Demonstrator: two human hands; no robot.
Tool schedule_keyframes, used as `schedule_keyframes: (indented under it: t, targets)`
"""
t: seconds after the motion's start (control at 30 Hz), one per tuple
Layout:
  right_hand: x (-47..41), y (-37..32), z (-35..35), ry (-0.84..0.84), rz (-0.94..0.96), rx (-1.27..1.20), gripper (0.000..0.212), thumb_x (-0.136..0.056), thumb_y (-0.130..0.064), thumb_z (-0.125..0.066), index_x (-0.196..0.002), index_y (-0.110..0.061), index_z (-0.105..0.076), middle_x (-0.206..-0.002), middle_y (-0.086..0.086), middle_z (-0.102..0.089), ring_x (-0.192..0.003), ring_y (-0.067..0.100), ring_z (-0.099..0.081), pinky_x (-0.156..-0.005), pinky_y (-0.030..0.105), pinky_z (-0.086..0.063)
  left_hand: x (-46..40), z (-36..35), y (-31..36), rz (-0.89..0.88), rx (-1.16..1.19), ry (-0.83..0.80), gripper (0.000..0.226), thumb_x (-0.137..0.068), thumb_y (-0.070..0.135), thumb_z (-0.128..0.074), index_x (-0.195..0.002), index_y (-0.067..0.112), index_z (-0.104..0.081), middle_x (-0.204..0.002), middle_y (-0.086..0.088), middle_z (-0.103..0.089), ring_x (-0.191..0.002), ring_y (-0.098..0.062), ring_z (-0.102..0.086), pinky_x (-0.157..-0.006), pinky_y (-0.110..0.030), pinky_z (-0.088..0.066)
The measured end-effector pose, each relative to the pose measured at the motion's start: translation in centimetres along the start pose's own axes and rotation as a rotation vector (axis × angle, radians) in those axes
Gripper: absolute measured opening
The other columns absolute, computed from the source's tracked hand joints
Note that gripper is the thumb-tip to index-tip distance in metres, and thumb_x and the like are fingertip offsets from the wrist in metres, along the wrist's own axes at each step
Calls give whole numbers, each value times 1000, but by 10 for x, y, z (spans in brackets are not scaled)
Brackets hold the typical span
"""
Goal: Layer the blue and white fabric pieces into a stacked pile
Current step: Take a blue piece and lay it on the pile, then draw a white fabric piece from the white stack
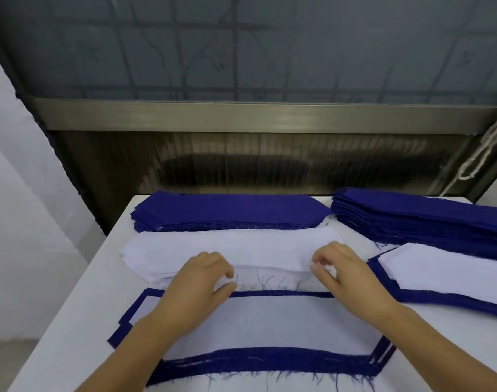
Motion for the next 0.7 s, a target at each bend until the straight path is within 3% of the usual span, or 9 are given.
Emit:
schedule_keyframes:
  t: [0.13, 0.33, 0.43, 0.57, 0.7]
  targets:
    - [-48, 5, -21, -54, -10, 62, 17, -95, -36, -56, -109, -26, -54, -102, -14, -47, -96, 7, -46, -87, 22, -42, -53, -9, 6, 81, 95, 9, 16, -93, 35, -59, -105, 25, -63, -104, 15, -55, -98, -5, -48, -89, -19, -41]
    - [-65, 14, -42, -144, 24, 100, 9, -95, -38, -54, -91, -30, -53, -90, -17, -49, -85, 5, -45, -80, 20, -36, -81, -34, -7, 184, 280, -124, 13, -88, 33, -68, -98, 27, -63, -97, 12, -55, -97, -6, -51, -88, -22, -45]
    - [-69, 17, -43, -164, -9, 66, 11, -96, -36, -53, -89, -27, -55, -87, -15, -51, -83, 5, -46, -76, 18, -37, -84, -38, -9, 191, 276, -134, 18, -83, 42, -71, -94, 31, -62, -92, 16, -52, -91, -3, -50, -78, -16, -41]
    - [-78, 23, -48, -221, -77, 42, 22, -99, -35, -47, -91, -18, -59, -86, -10, -53, -84, 10, -50, -75, 21, -40, -90, -41, -9, 239, 207, -164, 31, -77, 52, -72, -97, 31, -62, -92, 13, -53, -87, -6, -52, -73, -20, -43]
    - [-84, 27, -49, -249, -156, 33, 30, -103, -33, -41, -104, -13, -63, -99, -1, -61, -93, 14, -55, -85, 25, -44, -97, -40, -7, 247, 117, -154, 20, -84, 44, -68, -90, 27, -60, -89, 9, -53, -82, -10, -52, -70, -23, -42]
Point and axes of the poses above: each hand's wrist, its own x-axis away from the middle knuckle, its own z-axis out of the back of the hand, y = z × x, the point moved 9 cm from there along -x, towards the middle knuckle
